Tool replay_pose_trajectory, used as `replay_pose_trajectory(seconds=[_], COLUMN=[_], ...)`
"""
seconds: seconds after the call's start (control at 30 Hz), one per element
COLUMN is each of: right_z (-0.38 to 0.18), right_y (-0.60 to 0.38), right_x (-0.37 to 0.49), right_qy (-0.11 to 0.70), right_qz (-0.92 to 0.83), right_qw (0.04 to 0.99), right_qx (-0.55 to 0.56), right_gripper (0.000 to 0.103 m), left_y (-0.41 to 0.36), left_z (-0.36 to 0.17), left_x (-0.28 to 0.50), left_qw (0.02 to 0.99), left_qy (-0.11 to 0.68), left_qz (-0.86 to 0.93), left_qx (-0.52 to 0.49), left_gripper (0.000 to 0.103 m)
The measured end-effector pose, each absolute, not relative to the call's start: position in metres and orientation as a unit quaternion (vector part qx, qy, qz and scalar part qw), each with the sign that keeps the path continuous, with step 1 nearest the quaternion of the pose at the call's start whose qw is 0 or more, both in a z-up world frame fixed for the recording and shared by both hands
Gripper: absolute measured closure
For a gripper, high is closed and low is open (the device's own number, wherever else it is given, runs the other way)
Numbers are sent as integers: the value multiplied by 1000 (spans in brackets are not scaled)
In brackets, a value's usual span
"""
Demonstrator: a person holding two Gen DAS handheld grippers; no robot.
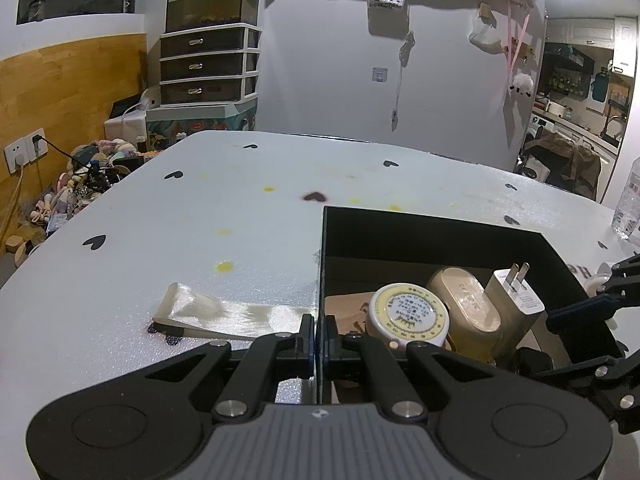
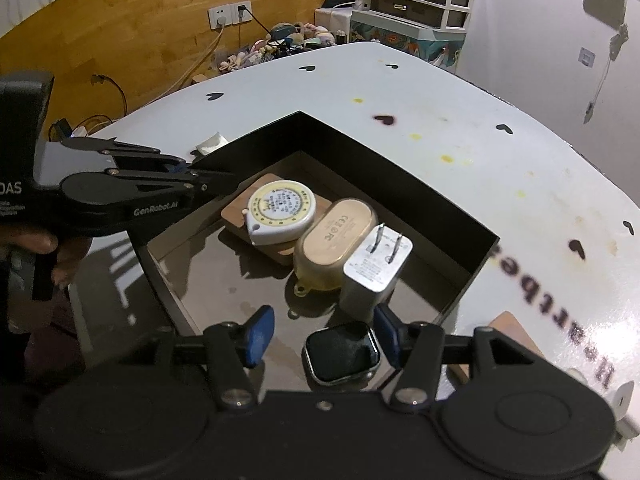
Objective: Organize rigid objects
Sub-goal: 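Carry the black smartwatch into the black box and release it, then move the right tool to the white round object and grasp it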
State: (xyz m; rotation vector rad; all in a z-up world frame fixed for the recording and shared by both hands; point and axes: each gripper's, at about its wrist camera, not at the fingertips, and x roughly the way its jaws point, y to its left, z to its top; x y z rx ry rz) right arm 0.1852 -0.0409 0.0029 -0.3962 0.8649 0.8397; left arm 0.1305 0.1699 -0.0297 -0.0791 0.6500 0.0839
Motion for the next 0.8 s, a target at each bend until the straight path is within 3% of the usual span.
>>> replay_pose_trajectory(seconds=[0.43,0.53,0.8], right_z=[21,28,37], right_y=[-60,-68,-90], right_x=[172,167,156], right_qy=[394,387,369], right_qz=[392,395,382], right_qw=[816,820,839], right_qx=[-158,-146,-116], right_gripper=[43,37,7], left_y=[166,166,164], left_z=[-29,-28,-28], left_x=[132,131,131], left_qw=[945,945,944], left_qy=[322,322,323], left_qz=[48,48,54], left_qx=[-36,-38,-35], left_gripper=[100,100,100])
